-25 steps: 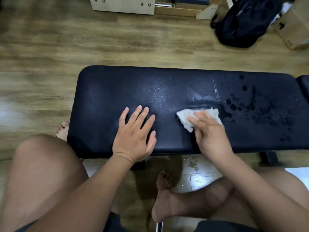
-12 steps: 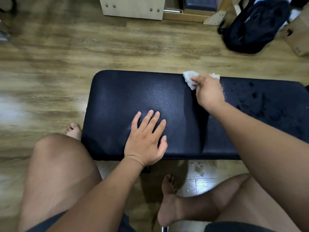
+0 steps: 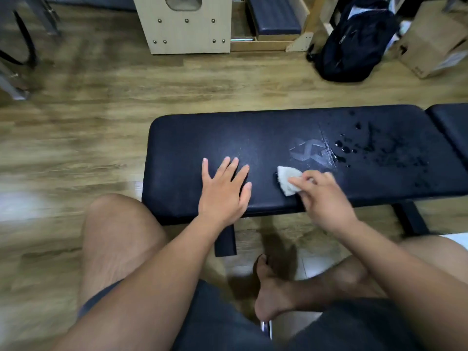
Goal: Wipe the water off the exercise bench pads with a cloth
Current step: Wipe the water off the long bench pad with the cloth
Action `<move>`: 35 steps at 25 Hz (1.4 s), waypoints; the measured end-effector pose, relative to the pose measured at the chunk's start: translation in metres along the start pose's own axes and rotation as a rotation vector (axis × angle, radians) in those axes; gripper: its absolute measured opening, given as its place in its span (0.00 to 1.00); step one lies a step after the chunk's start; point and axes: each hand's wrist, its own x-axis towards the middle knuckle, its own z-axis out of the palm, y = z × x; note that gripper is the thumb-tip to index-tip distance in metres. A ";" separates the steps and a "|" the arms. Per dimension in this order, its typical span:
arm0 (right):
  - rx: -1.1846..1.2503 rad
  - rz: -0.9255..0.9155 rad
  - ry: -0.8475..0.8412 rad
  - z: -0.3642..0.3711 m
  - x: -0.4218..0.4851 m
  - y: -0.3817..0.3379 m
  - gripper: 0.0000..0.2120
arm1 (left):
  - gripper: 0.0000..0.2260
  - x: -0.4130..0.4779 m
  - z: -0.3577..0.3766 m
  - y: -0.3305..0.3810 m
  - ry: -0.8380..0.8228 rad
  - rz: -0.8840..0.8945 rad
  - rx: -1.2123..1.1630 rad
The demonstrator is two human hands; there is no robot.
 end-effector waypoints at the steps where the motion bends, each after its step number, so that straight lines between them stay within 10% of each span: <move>1: -0.011 0.061 0.011 -0.006 -0.003 0.014 0.16 | 0.25 -0.005 -0.005 -0.001 0.058 0.010 -0.055; 8: -0.111 0.648 0.019 -0.028 -0.008 0.008 0.14 | 0.26 -0.047 -0.023 -0.037 0.188 -0.195 -0.177; 19: 0.160 -0.159 -0.449 0.041 0.070 -0.271 0.14 | 0.21 -0.098 -0.045 -0.084 0.573 -0.524 -0.391; 27: 0.182 0.147 -0.136 0.005 0.022 -0.064 0.13 | 0.28 -0.069 -0.012 -0.021 0.028 -0.376 -0.168; 35: -0.107 0.476 -0.005 -0.033 -0.005 0.043 0.13 | 0.26 -0.068 -0.006 -0.025 0.038 -0.340 -0.052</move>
